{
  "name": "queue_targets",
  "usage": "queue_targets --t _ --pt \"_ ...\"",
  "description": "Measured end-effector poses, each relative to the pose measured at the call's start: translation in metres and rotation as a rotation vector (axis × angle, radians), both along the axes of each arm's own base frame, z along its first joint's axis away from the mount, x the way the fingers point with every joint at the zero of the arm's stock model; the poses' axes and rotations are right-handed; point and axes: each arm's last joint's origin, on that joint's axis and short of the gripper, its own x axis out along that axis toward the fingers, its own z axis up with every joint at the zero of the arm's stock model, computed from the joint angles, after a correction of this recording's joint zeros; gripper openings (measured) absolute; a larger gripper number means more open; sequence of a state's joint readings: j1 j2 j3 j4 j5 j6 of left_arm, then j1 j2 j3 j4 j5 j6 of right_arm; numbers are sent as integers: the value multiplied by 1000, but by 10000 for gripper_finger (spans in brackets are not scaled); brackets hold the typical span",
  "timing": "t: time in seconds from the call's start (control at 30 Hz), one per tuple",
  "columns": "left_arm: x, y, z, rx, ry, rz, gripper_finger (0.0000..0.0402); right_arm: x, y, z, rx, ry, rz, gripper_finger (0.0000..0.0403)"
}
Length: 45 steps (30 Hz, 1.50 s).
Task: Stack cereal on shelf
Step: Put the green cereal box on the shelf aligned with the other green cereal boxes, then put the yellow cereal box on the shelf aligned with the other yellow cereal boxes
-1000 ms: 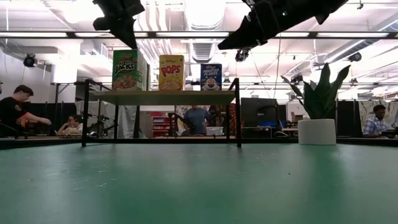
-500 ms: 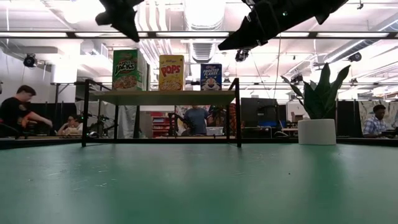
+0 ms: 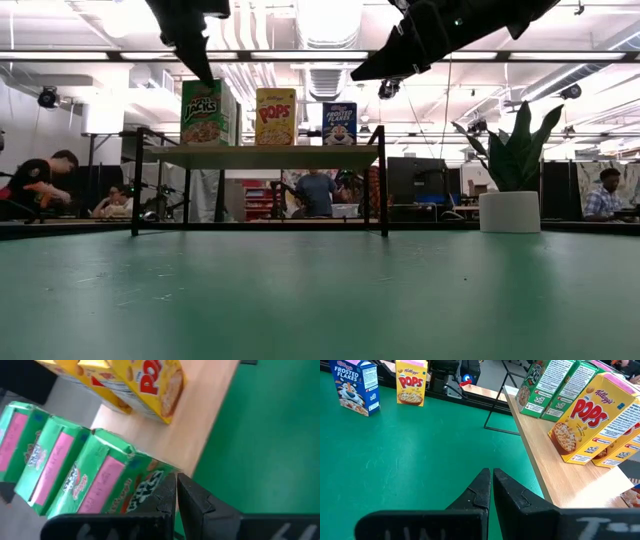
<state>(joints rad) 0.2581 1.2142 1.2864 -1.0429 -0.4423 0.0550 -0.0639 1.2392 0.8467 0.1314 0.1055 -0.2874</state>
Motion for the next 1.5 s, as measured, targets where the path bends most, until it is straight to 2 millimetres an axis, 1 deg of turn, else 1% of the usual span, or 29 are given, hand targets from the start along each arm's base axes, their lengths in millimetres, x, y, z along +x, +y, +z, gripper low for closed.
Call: queue_targets --t 0.2,0.4,0.7,0.87,0.93,1.0,1.13,1.23,1.37,1.43,1.5 --pt "2 2 1 34 -32 33 0 0 0 0 0 0 0 9" --pt "2 5 1 98 -38 131 0 0 0 0 0 0 0 9" --pt "2 4 1 92 -47 139 0 0 0 0 0 0 0 9" --pt "4 4 3 82 -80 133 0 0 0 0 0 3 0 9" --pt "2 -1 6 42 -103 93 0 0 0 -1 2 10 0 9" --pt "0 -10 15 -13 -155 37 0 -1 0 -2 9 21 -3 9" --pt "-11 -35 38 -114 -302 -69 0 -1 0 -3 23 27 -8 9" --pt "-22 -55 46 -230 -385 -81 0 -1 0 -3 27 28 -9 9" --pt "-36 -76 49 -411 -453 7 0 -1 0 -3 27 27 -9 9" --pt "-42 -84 44 -498 -438 92 0 -1 0 -3 26 27 -9 9" --pt "-48 -91 37 -579 -376 200 0 -1 0 -3 25 25 -9 9"
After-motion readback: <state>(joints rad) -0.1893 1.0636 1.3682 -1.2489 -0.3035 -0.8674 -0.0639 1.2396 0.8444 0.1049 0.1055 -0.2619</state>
